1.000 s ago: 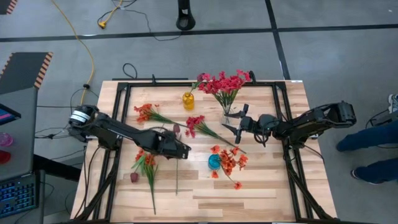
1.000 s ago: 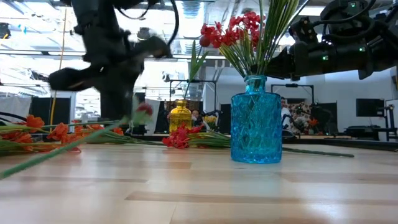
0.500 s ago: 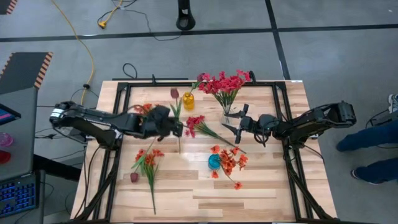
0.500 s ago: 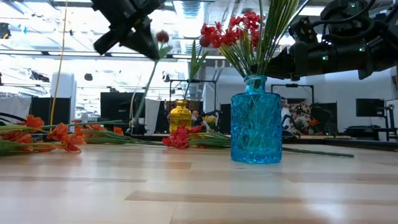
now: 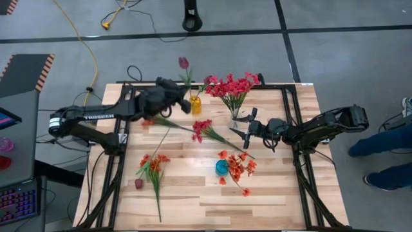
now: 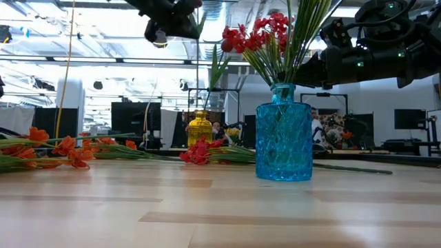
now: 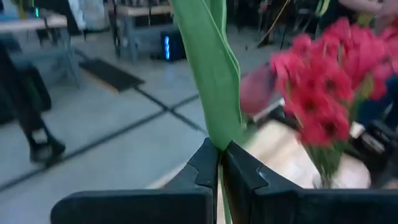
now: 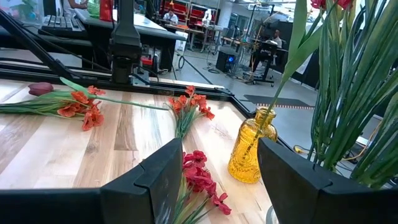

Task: Sort flowers into vase by color
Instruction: Put the right dark red flower into the yellow vase

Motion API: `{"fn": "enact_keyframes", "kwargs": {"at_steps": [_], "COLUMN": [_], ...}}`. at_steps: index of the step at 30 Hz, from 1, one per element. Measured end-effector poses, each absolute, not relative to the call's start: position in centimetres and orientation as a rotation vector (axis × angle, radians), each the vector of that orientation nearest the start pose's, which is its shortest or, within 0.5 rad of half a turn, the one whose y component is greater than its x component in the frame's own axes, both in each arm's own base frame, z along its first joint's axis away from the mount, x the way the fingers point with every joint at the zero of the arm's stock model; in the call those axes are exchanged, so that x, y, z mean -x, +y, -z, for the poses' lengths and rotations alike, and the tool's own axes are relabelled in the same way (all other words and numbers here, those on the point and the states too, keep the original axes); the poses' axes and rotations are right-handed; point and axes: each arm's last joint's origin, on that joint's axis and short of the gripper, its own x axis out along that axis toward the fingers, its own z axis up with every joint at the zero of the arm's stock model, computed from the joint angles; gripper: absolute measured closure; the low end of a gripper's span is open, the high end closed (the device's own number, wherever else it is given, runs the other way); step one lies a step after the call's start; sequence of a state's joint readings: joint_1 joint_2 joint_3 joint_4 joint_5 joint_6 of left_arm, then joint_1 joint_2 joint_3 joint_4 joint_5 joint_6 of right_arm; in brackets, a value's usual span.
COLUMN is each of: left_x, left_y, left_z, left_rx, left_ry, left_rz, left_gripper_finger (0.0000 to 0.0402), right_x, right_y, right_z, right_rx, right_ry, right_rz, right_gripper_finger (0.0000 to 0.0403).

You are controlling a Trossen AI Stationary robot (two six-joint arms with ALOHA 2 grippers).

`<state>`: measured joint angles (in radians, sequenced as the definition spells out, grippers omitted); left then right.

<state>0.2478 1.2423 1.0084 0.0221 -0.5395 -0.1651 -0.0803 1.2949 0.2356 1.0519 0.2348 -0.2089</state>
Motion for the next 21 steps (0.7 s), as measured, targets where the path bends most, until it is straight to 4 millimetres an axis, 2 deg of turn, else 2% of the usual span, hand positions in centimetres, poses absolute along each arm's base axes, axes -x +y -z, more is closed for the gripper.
{"fn": "enact_keyframes", "kwargs": {"at_steps": [6, 11, 17, 21], "left_x": [-25.6, -24.9, -24.6, -24.6], "left_y": [11.3, 13.0, 13.9, 13.9], "left_z": [-34.6, -34.8, -35.1, -34.4], "left_rx": [0.029, 0.008, 0.048, 0.055], "left_ry": [0.081, 0.07, 0.021, 0.028], "left_rz": [-0.868, -0.887, -0.845, -0.843], "left_gripper_finger": [0.0401, 0.0401, 0.0402, 0.0402], "right_x": [-21.5, -21.5, -21.5, -21.5], "right_y": [-2.4, -2.4, -2.4, -2.4], "right_z": [-17.3, -17.2, -17.3, -17.3], "right_rx": [0.208, 0.208, 0.208, 0.208], "right_ry": [0.04, 0.041, 0.041, 0.041], "right_rz": [0.314, 0.315, 0.315, 0.316], "right_gripper_finger": [0.0168, 0.0168, 0.0168, 0.0168]}}
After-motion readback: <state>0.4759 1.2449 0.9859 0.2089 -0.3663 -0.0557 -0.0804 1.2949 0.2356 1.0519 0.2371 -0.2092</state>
